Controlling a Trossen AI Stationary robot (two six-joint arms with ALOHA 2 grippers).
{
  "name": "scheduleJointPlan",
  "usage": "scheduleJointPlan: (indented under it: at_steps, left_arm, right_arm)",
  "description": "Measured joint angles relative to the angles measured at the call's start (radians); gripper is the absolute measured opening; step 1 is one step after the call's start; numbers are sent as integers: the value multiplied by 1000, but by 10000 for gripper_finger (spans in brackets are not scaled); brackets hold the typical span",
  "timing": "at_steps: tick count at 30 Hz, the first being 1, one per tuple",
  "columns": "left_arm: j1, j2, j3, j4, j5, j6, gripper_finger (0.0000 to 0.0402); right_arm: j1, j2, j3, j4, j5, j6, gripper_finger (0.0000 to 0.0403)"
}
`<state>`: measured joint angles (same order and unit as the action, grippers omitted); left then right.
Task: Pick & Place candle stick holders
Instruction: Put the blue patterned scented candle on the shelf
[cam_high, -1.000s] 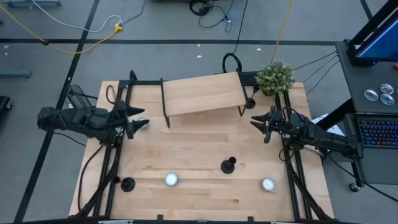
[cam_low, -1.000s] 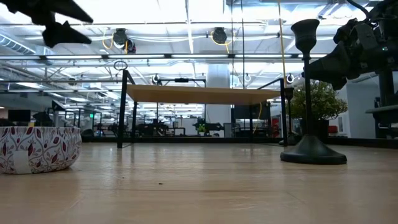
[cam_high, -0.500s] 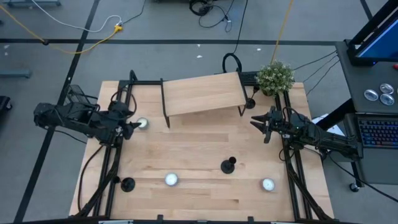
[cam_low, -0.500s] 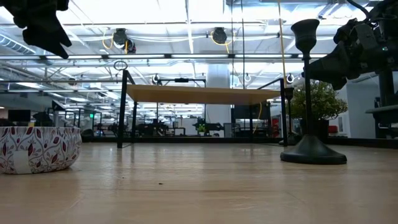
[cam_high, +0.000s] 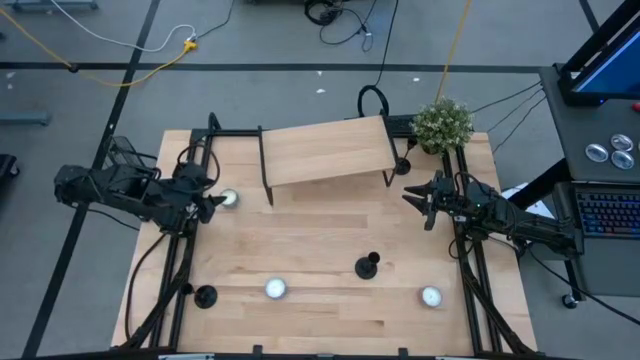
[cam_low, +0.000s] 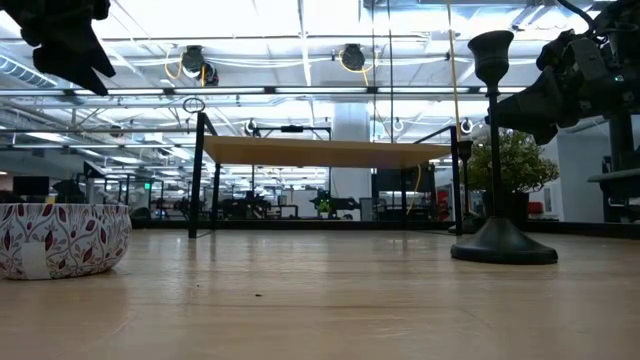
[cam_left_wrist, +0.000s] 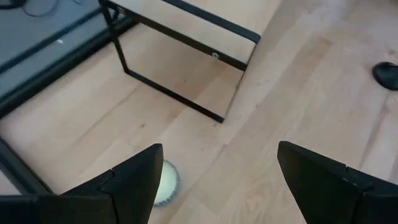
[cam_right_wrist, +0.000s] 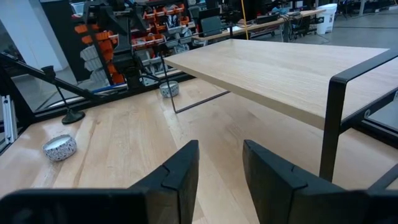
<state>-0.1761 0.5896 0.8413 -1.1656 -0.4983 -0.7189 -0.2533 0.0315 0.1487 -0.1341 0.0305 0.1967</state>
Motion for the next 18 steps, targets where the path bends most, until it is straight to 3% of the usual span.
scheduleJointPlan:
  at_steps: [4,10,18]
  left_arm:
    - [0,31,0,-30,-69,-34,333]
    - [18,114,0,-107,-79,-112,393]
    - [84,228,0,-131,-65,-116,382]
  right_arm:
    - [0,0,0,0,-1,0,116]
    - [0,0,0,0,-1,0,116]
    - [0,0,0,0,-1,0,116]
